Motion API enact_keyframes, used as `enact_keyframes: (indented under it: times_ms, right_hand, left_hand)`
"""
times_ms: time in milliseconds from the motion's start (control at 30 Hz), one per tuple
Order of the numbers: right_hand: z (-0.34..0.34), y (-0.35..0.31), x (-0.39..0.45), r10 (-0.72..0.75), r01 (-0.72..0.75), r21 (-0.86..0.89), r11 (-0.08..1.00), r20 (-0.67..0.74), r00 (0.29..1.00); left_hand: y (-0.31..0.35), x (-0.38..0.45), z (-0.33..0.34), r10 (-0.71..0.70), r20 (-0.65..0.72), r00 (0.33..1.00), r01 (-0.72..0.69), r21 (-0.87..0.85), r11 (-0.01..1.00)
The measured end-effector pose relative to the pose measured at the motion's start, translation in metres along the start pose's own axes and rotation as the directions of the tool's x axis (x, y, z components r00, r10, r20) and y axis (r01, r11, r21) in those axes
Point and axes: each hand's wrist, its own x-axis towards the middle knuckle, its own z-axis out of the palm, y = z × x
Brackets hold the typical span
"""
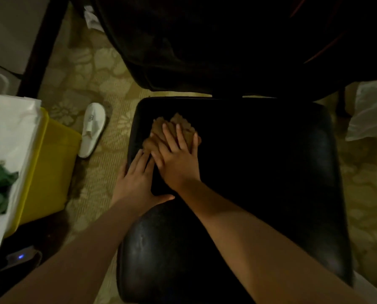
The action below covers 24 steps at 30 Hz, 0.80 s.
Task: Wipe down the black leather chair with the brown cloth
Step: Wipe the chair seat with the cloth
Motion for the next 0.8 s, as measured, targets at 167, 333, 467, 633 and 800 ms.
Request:
enact_keyframes:
  times_ms: [167,333,467,633,800]
  right_hand:
    - [-0.013,0.035,0.023,-0.122,0.124,-0.077,0.989,0.03,0.992]
    - [-0.006,-0.004,0.057,0.273,-0.274,-0.004,0.962,-0.065,0.96]
    - [0.006,-0.042,0.012,-0.235,0.228,0.079,0.971,0.098,0.967]
    - [0.042,-0.056,-0.116,-0.688,0.73,-0.039,0.683,0.302,0.66]
    - [0.03,-0.011,-0.085,-0.779,0.764,0.149,0.627,0.123,0.615]
  left_hand:
    - [-0.025,-0.006,-0.005,-0.079,-0.016,0.997,0.079,-0.039,0.996]
    - [-0.051,-0.009,-0.011,-0.185,-0.105,0.977,0.171,-0.127,0.977]
    - [-0.062,-0.013,-0.022,-0.229,-0.184,0.956,0.187,-0.219,0.958]
    - [-0.051,-0.008,-0.034,-0.159,-0.134,0.978,0.129,-0.208,0.97]
    - [-0.025,0.001,-0.026,-0.055,-0.032,0.998,0.047,-0.211,0.976]
